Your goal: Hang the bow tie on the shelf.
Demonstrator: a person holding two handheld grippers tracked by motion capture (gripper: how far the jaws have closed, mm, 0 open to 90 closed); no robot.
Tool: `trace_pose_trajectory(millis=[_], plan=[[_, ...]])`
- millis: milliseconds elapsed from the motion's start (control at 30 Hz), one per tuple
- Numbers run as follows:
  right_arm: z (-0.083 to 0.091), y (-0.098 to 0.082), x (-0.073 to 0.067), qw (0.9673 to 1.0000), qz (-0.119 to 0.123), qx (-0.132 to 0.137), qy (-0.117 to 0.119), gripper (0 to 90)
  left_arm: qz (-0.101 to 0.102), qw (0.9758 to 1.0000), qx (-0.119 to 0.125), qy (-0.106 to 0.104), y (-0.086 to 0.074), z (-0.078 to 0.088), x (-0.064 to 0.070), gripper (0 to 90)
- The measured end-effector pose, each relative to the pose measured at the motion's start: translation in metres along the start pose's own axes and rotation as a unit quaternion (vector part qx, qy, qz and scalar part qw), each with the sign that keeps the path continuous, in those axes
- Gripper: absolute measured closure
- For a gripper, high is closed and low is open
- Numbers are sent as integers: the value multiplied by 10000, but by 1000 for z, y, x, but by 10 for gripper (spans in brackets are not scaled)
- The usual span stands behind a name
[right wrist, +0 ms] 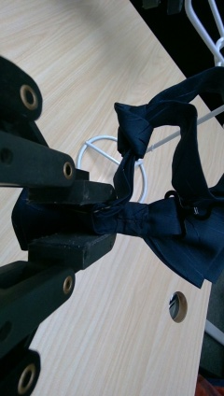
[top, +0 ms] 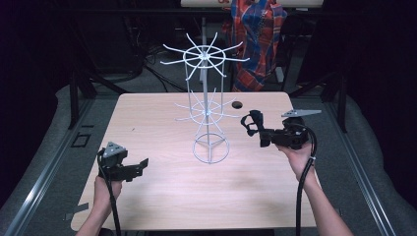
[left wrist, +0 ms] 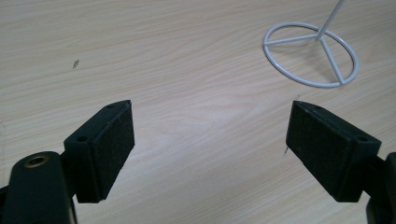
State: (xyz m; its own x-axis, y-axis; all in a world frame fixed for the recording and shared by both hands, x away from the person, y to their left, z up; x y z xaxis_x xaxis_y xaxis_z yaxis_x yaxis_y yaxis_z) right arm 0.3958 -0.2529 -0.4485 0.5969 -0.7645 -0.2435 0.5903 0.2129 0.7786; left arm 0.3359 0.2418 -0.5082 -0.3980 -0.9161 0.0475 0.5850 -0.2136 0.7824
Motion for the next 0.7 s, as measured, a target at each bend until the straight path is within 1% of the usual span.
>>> trace_pose_trajectory(millis=[100, 267, 433, 467, 567, 700], plan=[[0, 2, -1, 10000, 42, 10, -1, 760, -11, 10000, -9, -5, 0, 0, 0, 156], [2, 7, -4, 10000, 41, 59, 33, 760, 8, 10000, 0, 1, -1, 1, -1, 157], [-2, 10, -6, 9999, 43, 84, 51, 761, -23, 10000, -21, -1, 0, 0, 0, 157], [-4, 11, -6, 10000, 54, 47, 51, 760, -26, 10000, -20, -7, 0, 0, 0, 157], [-7, 11, -7, 10000, 43, 47, 47, 761, -20, 10000, -7, -9, -1, 1, -1, 156], [-12, 12, -8, 10000, 59, -48, 35, 760, 11, 10000, -2, -12, -1, 1, -1, 157]])
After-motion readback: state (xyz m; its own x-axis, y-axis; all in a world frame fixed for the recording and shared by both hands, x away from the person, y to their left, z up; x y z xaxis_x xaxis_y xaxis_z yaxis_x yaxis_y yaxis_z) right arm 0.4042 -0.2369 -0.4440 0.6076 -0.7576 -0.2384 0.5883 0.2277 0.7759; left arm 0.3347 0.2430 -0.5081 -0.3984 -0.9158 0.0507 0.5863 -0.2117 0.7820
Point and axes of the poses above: each handheld gripper's, and its own axes: z roughly backward along the jaws, y roughly out of its top, x roughly to its right, the point moved 2 cm from there along -z, roughly forward along the jaws, and after that the axes turned 2 degrees about y, right-handed, at the moved point
